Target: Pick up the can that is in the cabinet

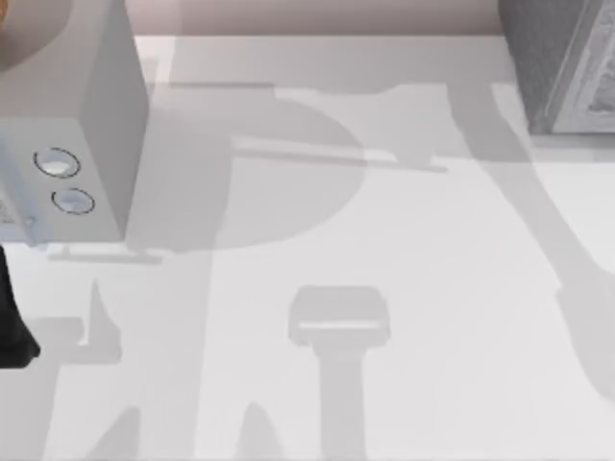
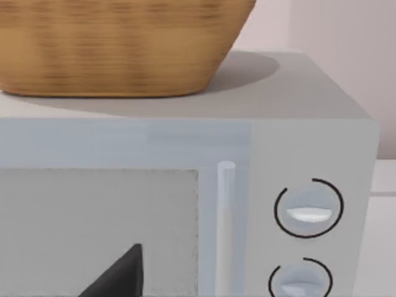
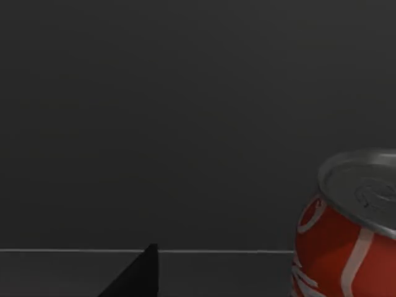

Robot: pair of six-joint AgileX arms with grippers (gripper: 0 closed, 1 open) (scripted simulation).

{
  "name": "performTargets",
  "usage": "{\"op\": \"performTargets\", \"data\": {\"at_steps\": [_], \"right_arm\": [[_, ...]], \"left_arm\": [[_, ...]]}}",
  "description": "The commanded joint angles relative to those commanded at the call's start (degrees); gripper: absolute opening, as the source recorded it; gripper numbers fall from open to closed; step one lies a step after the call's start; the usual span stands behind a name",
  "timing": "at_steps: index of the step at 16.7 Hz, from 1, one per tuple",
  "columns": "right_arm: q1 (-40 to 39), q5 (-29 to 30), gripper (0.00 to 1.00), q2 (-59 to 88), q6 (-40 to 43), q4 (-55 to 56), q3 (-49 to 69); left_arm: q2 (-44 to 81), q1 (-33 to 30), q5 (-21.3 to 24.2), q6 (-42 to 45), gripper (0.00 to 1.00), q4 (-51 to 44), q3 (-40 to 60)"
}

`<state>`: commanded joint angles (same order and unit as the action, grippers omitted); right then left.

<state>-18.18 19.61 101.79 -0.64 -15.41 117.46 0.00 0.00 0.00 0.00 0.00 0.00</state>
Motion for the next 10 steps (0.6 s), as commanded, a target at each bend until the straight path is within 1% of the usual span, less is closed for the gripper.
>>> {"op": "performTargets", "data": {"at_steps": [10], "right_arm": [[0.0,0.0,0.02,0.0,0.0,0.0,0.0]], "left_arm": [[0.0,0.0,0.0,0.0,1.0,0.0,0.0]]}}
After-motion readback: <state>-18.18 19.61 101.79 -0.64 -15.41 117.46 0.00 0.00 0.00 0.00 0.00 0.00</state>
